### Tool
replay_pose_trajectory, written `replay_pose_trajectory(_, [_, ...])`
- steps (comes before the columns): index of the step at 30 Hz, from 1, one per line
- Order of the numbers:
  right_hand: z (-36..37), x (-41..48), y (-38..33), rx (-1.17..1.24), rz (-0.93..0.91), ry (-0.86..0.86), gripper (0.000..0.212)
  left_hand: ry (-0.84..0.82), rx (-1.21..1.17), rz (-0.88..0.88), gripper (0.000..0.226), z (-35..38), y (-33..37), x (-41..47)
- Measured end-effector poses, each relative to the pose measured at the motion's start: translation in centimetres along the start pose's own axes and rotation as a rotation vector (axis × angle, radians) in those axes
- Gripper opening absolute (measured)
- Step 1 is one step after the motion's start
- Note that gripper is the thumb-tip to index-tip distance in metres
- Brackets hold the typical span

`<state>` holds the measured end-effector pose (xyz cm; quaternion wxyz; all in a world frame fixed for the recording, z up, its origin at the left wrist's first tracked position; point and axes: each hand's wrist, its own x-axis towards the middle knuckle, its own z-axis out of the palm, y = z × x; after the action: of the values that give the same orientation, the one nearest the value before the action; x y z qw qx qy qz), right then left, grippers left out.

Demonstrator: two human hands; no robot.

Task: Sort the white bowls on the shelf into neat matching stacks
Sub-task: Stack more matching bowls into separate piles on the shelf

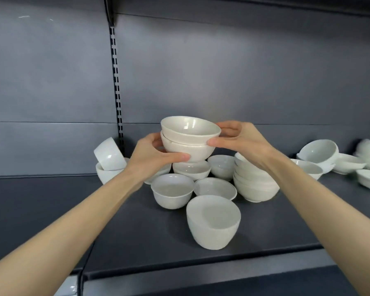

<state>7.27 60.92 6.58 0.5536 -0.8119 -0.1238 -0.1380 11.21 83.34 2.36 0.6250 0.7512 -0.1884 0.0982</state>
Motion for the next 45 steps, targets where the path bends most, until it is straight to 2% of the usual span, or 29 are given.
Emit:
replay_pose_trajectory(6, [-7.8,-0.8,1.6,-0.033,0.000,0.095,0.052,-0.028,-0.050,0.024,0.061,8.2,2.2,1.6])
replay_pose_trajectory(17, [-18.4,-0.1,5.8,-0.051,-0.014,0.035,0.050,0.069,-0.034,0.002,0.058,19.1,4.1,2.6])
replay_pose_trajectory(23, [-19.2,0.6,8.3,-0.018,0.003,0.034,0.054,0.078,-0.026,-0.059,0.074,20.5,3.3,3.3])
replay_pose_trajectory(27, [-18.7,1.1,9.6,-0.013,0.026,0.078,0.065,0.023,0.002,-0.085,0.064,20.4,2.8,3.7])
replay_pose_trajectory(31, [-17.6,1.1,10.4,-0.022,0.041,0.099,0.063,-0.065,0.022,-0.132,0.063,19.6,2.0,3.8])
replay_pose_trajectory(37, [-16.7,0.4,11.4,-0.073,0.065,0.140,0.068,-0.169,0.106,-0.153,0.085,18.7,0.5,4.1])
replay_pose_trajectory(41, [-16.4,-0.1,11.8,-0.095,0.065,0.158,0.070,-0.231,0.096,-0.164,0.078,18.7,0.4,4.0])
replay_pose_trajectory(45, [-16.7,-0.2,11.8,-0.086,0.052,0.115,0.068,-0.302,0.100,-0.200,0.052,18.9,1.2,3.7])
